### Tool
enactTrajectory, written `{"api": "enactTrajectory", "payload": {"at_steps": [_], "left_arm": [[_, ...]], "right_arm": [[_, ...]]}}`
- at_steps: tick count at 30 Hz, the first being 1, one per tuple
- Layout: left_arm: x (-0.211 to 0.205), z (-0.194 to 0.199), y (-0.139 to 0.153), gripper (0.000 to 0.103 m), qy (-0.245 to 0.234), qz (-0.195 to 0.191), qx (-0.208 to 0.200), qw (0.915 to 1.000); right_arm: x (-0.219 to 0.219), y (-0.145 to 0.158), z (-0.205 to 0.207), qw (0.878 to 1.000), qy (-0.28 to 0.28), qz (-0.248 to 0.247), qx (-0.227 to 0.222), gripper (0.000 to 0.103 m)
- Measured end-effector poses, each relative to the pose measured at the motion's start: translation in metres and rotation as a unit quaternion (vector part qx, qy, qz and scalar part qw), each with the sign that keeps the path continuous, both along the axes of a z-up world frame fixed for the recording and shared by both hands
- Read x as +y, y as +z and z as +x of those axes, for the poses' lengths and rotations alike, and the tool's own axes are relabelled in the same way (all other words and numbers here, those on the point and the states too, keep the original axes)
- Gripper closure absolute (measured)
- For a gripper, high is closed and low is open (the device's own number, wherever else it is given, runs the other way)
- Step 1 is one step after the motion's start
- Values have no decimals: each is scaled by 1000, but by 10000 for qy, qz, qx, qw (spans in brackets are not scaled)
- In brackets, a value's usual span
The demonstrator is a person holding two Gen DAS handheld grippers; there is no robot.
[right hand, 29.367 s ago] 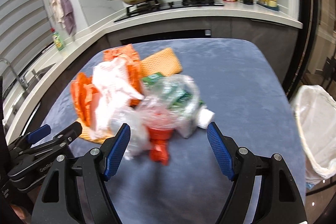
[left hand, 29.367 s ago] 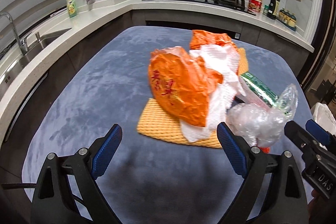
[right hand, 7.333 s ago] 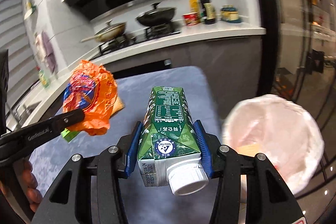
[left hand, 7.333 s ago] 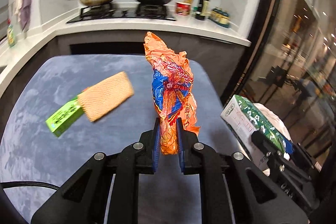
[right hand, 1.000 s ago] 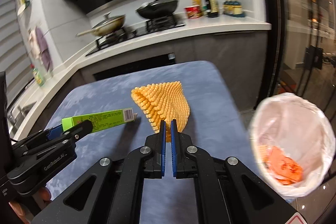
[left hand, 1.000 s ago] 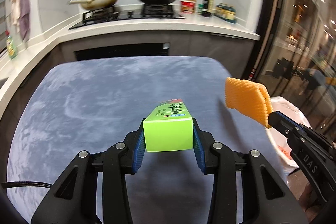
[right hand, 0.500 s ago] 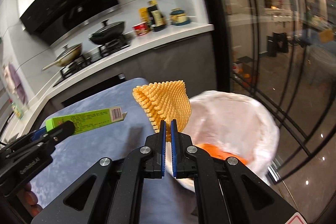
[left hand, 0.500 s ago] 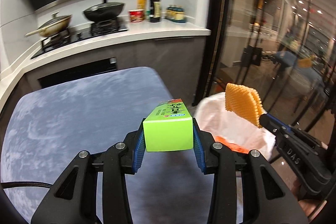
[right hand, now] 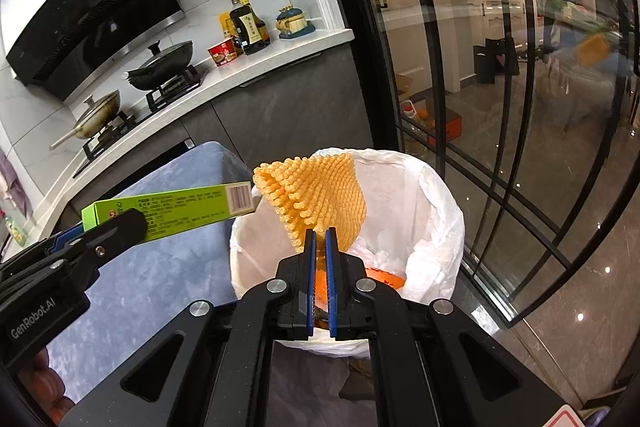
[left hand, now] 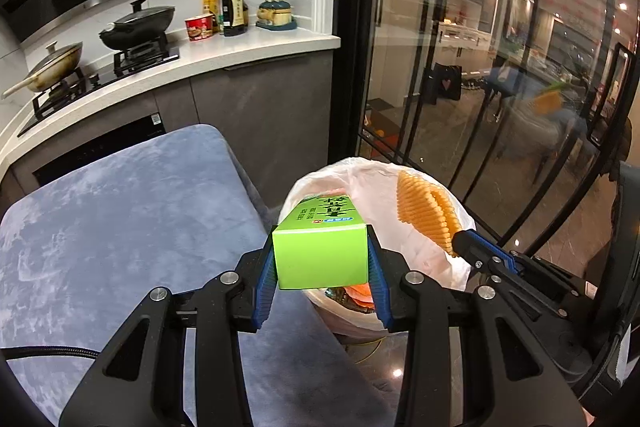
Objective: Collect trash
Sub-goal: 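Lift the green box and mesh sponge and carry both grippers over the bin, then open the right gripper over the bin while the left releases the green box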
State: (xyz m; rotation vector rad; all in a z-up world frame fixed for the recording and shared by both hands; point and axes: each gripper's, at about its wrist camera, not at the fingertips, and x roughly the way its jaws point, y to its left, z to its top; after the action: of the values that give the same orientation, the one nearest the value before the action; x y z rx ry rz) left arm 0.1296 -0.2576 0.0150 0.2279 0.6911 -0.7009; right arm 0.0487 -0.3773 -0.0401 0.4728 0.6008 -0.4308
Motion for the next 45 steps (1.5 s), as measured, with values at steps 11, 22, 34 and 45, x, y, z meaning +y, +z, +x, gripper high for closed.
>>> {"api": "enactTrajectory", "payload": {"at_steps": [11,22,34,45], "left_arm": [[-7,0,-7,65,28,100,116,9999],[-7,1,-9,65,63,81,110,9999],[-2,3,-7,64,98,39,151,9998],[-5,18,11,64,152,-78,84,9998]], "right_arm": [[-6,-4,-2,10000,-74,13,-40,88],[-3,3,-4,9999,-69,-26,-94,82],[0,7,-5,9999,-87,-58,-124,75],[-1,8,-7,9999,-102,-53,-124,75]]}}
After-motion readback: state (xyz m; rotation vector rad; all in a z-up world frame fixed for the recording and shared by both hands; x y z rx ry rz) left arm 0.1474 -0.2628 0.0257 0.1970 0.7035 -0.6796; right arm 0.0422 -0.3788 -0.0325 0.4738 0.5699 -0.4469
